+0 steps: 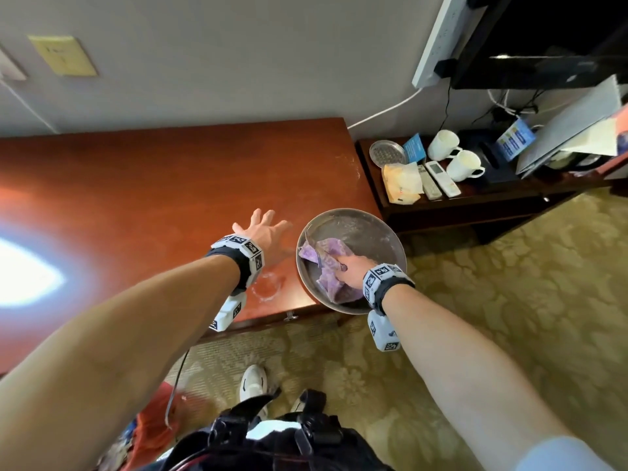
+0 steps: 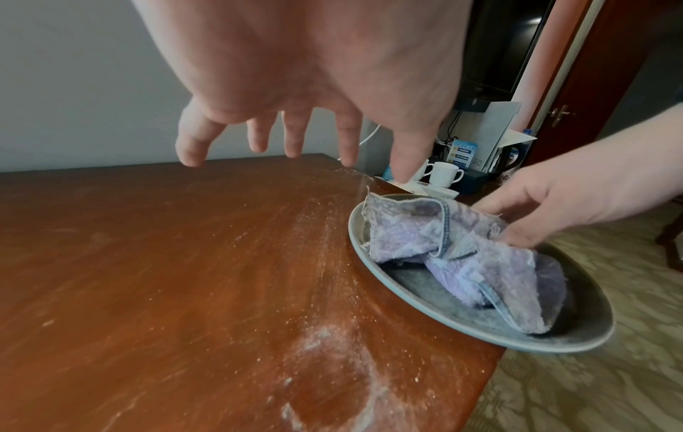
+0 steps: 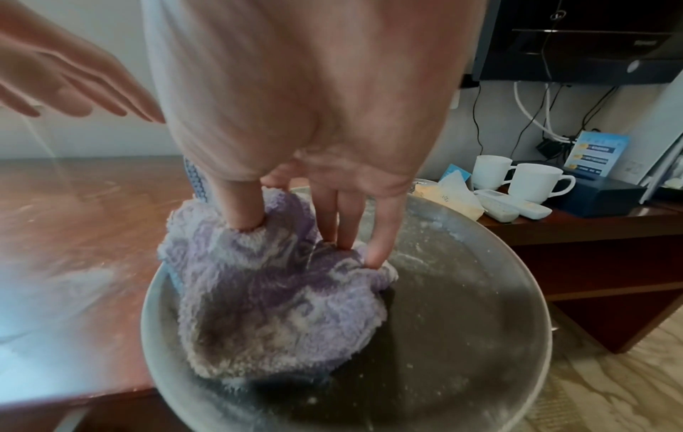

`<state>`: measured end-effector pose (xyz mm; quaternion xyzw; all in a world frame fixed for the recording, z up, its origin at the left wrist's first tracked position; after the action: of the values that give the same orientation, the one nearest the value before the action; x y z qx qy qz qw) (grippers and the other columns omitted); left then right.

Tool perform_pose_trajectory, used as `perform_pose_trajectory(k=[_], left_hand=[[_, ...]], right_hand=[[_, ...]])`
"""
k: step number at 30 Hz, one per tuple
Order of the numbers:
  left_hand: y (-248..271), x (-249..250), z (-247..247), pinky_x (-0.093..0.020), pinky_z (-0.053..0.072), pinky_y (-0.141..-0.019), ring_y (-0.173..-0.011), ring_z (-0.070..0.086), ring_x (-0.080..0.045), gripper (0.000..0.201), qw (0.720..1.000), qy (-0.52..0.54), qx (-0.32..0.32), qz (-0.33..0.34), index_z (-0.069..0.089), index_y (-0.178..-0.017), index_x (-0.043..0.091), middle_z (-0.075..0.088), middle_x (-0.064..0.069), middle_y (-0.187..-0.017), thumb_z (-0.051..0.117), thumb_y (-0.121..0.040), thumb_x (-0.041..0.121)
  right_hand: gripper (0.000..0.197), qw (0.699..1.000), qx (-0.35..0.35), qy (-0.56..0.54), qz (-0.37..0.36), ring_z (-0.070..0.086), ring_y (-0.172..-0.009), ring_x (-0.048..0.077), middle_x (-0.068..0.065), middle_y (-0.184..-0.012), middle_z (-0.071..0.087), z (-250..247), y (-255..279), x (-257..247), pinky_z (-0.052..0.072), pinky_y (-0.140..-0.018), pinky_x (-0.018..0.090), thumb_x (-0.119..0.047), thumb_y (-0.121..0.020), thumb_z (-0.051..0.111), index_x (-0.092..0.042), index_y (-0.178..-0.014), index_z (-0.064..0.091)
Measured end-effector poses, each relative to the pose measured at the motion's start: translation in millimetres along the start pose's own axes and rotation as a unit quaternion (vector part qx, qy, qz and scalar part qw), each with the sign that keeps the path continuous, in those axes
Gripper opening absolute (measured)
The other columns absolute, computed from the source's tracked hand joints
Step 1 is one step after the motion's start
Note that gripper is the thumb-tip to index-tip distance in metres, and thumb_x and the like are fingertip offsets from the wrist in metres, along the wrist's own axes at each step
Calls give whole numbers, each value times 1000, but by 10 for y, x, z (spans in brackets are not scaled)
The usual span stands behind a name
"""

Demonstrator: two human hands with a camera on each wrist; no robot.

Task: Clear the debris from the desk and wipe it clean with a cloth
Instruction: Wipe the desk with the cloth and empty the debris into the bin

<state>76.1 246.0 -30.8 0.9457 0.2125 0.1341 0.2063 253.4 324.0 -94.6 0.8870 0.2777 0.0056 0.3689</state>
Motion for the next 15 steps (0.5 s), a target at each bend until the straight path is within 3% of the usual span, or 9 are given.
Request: perform_pose_trajectory(k=[3, 5, 7, 12, 15], left_hand=[[-63, 9, 31, -69, 17, -110, -148, -1, -28, 64, 1000, 3, -3, 12, 28, -146, 42, 9, -2, -160, 50, -89, 61], [-111, 5, 36, -69, 17, -110, -148, -1, -28, 65, 1000, 3, -7, 18, 28, -146, 43, 9, -1, -160, 49, -89, 63], [-165, -8, 23, -69, 17, -110, -148, -1, -28, 66, 1000, 3, -9, 23, 28, -146, 43, 9, 0, -161, 49, -88, 64], [-264, -40, -20, -69, 18, -109, -148, 0, -28, 64, 999, -3, -13, 35, 30, -146, 43, 10, -1, -160, 50, -88, 61], [-308, -38, -23, -69, 18, -109, -148, 1, -27, 63, 999, -4, -15, 38, 31, -145, 42, 12, -1, -160, 50, -88, 61]], right_hand=[[45, 999, 15, 39, 22, 60, -107, 38, 14, -128, 58, -37, -1, 49, 48, -94, 48, -39, -99, 32, -36, -143, 36], [42, 994, 68, 63, 62, 61, -107, 37, 16, -123, 62, -211, 22, 155, 50, -88, 44, -24, -101, 36, -30, -142, 43], [47, 985, 125, 77, 90, 60, -111, 36, 17, -124, 62, -449, 59, 252, 50, -86, 42, -15, -100, 36, -28, -145, 39], [54, 967, 199, 108, 117, 56, -117, 36, 17, -129, 58, -993, 105, 384, 47, -87, 40, -10, -98, 37, -26, -150, 32], [56, 966, 195, 124, 115, 56, -118, 35, 15, -132, 56, -1105, 102, 361, 48, -88, 41, -13, -99, 38, -29, -151, 29]])
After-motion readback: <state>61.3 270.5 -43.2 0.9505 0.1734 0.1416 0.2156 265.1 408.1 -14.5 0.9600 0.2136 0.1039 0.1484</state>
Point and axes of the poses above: each hand's wrist, its own y-axis away from the middle knuckle, its own z-axis out of the palm, x = y × z, the point moved 10 cm from there along -y, towards the middle knuckle
